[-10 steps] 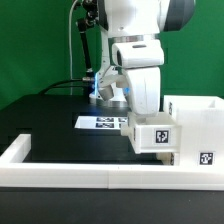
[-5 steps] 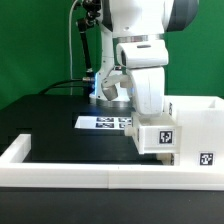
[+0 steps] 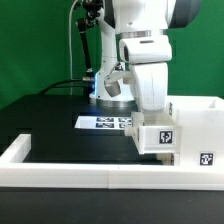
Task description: Assemble drawer
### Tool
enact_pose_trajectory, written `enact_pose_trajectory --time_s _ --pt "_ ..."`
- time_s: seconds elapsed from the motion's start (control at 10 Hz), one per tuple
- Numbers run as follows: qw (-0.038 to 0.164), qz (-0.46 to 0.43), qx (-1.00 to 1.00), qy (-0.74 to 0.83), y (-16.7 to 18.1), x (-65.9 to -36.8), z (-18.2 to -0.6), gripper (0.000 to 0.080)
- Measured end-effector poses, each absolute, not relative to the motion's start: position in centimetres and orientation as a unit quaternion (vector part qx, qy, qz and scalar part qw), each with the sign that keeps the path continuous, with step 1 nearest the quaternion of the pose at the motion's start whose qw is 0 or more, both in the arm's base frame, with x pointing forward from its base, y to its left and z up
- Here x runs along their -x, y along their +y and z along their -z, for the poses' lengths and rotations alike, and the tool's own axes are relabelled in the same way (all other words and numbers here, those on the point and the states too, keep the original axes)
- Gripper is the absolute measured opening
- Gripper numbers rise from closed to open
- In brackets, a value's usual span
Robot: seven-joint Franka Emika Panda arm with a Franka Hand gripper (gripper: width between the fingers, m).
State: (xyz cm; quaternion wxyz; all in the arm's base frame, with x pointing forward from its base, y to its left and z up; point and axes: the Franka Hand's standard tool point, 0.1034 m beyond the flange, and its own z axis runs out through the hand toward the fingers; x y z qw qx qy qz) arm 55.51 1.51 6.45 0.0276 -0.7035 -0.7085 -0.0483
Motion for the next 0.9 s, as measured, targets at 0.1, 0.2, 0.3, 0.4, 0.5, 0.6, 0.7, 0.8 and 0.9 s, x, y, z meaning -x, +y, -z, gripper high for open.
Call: enact_pose_trajectory --time_s 0.1,0.2,0.3,0.4,0.5,0.6,0.7,0.8,0.9 --pt "0.023 0.049 0.704 -0.708 1.5 -55.8 -7.2 0.0639" --pt "0.022 0.046 0.704 -0.708 1.2 -55.9 -8.0 0.0646" --pt "0.023 0.039 0.705 -0.708 0.7 -56.4 -9.2 0.0646" --pt "0.024 0.034 0.700 -0.713 -0.3 -57.2 -10.4 0.0646" --pt "0.023 0.034 0.698 -0.714 -1.3 -58.1 -10.9 0.0649" --pt "0.025 0.033 0.697 -0.716 -2.2 -58.7 -10.9 0.0649" --pt "0.029 0.031 0.696 -0.717 -3.2 -59.4 -10.7 0.0649" --pt "0.031 0.032 0.698 -0.715 -3.8 -60.2 -10.2 0.0649" --pt "0.034 0.035 0.699 -0.714 -3.8 -60.8 -9.7 0.0649"
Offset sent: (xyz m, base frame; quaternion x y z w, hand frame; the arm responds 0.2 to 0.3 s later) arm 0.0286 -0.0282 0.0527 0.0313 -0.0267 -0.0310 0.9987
